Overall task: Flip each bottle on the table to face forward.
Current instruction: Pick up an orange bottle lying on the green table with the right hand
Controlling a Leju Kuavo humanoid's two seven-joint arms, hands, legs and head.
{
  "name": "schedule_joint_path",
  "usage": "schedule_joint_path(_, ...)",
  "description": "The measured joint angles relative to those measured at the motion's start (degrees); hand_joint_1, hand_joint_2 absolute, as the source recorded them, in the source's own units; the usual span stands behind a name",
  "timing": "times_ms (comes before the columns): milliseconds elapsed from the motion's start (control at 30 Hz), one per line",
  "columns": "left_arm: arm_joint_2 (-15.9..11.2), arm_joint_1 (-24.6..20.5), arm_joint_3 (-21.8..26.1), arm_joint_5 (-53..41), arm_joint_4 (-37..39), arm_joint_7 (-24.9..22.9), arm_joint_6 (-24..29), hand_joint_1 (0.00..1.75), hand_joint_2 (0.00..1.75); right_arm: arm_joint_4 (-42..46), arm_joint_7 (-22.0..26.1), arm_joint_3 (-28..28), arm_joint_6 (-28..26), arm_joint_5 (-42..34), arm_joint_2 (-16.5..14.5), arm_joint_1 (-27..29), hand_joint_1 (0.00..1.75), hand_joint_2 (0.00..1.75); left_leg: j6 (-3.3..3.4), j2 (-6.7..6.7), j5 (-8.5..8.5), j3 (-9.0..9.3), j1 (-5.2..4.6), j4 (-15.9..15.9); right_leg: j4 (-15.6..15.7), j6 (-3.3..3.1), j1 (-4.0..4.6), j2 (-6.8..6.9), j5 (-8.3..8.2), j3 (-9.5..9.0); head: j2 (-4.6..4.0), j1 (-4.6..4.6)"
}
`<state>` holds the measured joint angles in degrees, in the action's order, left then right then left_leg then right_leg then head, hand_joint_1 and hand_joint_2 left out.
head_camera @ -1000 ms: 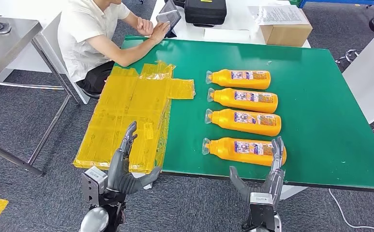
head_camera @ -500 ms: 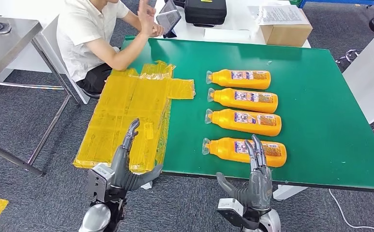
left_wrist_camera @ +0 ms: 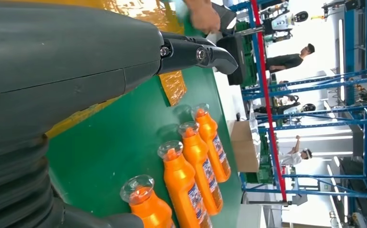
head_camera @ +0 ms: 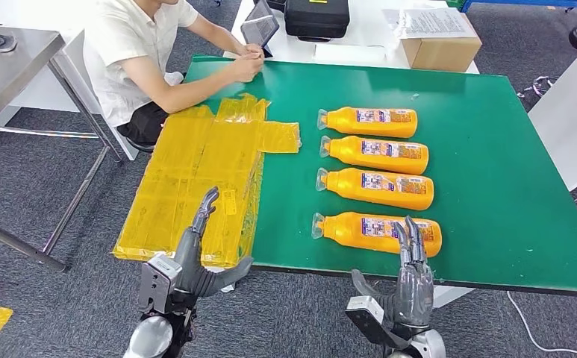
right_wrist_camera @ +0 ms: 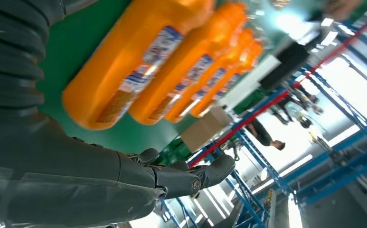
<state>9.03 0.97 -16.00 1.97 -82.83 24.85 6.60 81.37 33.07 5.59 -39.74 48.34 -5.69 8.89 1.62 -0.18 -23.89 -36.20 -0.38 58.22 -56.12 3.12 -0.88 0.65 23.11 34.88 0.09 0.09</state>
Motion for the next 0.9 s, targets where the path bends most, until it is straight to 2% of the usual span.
schedule_joint_path(67,0.00,-0.06,0.00,-0.01,0.29,-0.03,-0.04,0.00,1.75,-0.93,-2.14,-1.35,0.00,3.57,1.16,0.02,0.00,1.75,0.00,-0.01,0.00,-0.01,-0.01,0.00,0.00,0.00,-0.01,0.01,0.00,-0.01,0.00,0.00)
schedule_joint_path(300,0.01,-0.43,-0.02,0.02,1.41,-0.15,-0.34,0.00,1.75,-2.92,-6.06,-4.19,-0.02,7.72,5.15,-0.24,0.00,1.75,0.02,0.00,-0.02,-0.01,-0.06,0.00,0.02,0.03,-0.06,0.00,-0.02,-0.01,0.00,-0.01)
schedule_joint_path(567,0.05,-0.95,-0.36,0.43,2.85,-0.22,-1.08,0.00,1.75,-5.45,-9.86,-5.33,-0.03,8.62,10.39,-2.35,0.00,1.75,0.02,0.01,-0.01,-0.01,-0.05,0.01,0.01,0.03,-0.05,0.00,-0.03,-0.02,0.00,0.00)
schedule_joint_path(733,0.16,-1.81,-1.22,0.73,3.66,-0.23,-1.47,0.00,1.75,-9.34,-11.80,-5.22,0.34,9.27,13.18,-5.54,0.00,1.75,0.03,0.00,-0.01,-0.01,-0.05,0.01,0.01,0.04,-0.05,0.00,-0.04,-0.03,0.00,0.00)
schedule_joint_path(900,0.40,-2.83,-2.27,1.17,4.66,-0.22,-1.88,0.00,1.75,-14.76,-10.93,-5.22,1.45,7.04,14.58,-10.21,0.00,1.75,0.04,0.01,0.01,0.00,-0.06,0.02,0.01,0.06,-0.05,0.00,-0.06,-0.03,0.00,-0.01)
